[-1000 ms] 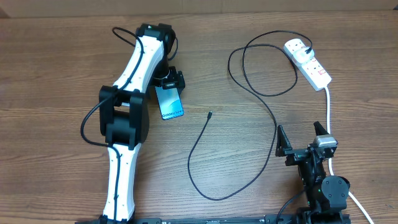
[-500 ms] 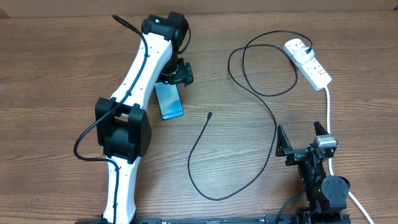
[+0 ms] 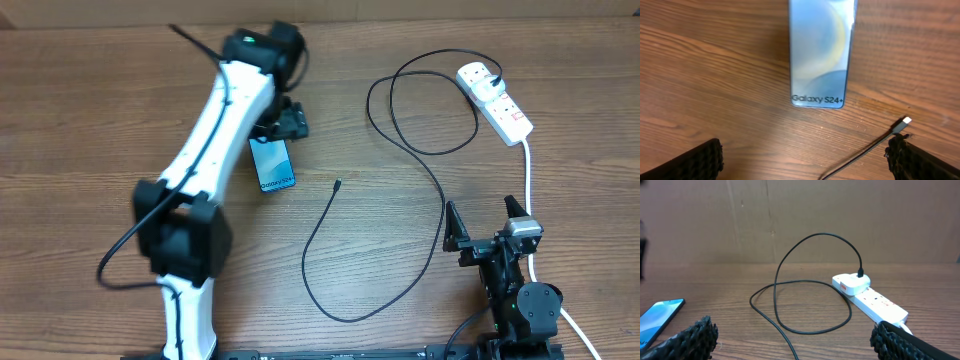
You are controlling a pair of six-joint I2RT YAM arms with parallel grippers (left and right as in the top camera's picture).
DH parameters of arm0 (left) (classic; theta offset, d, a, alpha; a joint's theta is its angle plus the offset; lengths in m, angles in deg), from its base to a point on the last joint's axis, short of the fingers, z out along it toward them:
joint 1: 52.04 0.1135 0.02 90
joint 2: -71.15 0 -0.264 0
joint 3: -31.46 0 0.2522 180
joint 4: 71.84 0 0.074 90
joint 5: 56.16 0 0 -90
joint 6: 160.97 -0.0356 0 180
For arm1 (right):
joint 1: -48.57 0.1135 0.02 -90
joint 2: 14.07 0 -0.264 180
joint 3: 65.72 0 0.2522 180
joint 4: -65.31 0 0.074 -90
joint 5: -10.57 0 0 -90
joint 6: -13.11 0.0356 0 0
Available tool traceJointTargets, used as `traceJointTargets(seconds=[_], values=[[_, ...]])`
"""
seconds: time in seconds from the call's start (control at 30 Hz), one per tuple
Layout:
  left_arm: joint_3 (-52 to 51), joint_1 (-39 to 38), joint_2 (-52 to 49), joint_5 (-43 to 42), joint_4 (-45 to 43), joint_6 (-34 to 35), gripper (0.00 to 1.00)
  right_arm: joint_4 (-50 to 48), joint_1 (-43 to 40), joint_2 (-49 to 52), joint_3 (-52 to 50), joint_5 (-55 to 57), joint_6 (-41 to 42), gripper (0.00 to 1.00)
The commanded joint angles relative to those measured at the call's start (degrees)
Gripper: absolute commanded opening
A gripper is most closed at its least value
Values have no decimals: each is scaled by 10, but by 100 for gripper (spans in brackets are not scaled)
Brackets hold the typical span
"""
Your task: Plug charger to phone and switch on socket
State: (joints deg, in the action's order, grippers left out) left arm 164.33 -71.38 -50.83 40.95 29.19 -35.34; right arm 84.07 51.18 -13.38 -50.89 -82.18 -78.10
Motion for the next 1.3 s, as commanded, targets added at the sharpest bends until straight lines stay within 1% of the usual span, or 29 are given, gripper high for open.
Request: traceJointTargets(seconds=[0.0,0.07,0.13,0.17,0.3,0.47,0.57,0.63,0.93,1.27], values=[[-63,28,31,-32,-37,-10,100,-3,0,-5,-6,1,4,100],[-111,37,34,-59,-82,-15,100,-3,0,-5,-6,1,4,100],[-157,40,34,-84,-136,-36,99,-3,0,-5,-6,1,4,100],[-190,40,33,-91,-183,-34,99,-3,0,-5,-6,1,4,100],[-208,40,32,-90,-249,-35,99,-3,0,-5,-6,1,4,100],[-212,38,32,-52,-264,-29,100,-3,0,-5,-6,1,4,100],[-236,31,31,-20,-283,-7,100,-3,0,-5,-6,1,4,100],[-256,24,29,-20,-304,-7,100,-3,0,-5,-6,1,4,100],[-257,19,-3,-13,-324,-7,100,-3,0,-5,-6,1,4,100],[-257,39,-17,-17,-359,-7,100,-3,0,-5,-6,1,4,100]])
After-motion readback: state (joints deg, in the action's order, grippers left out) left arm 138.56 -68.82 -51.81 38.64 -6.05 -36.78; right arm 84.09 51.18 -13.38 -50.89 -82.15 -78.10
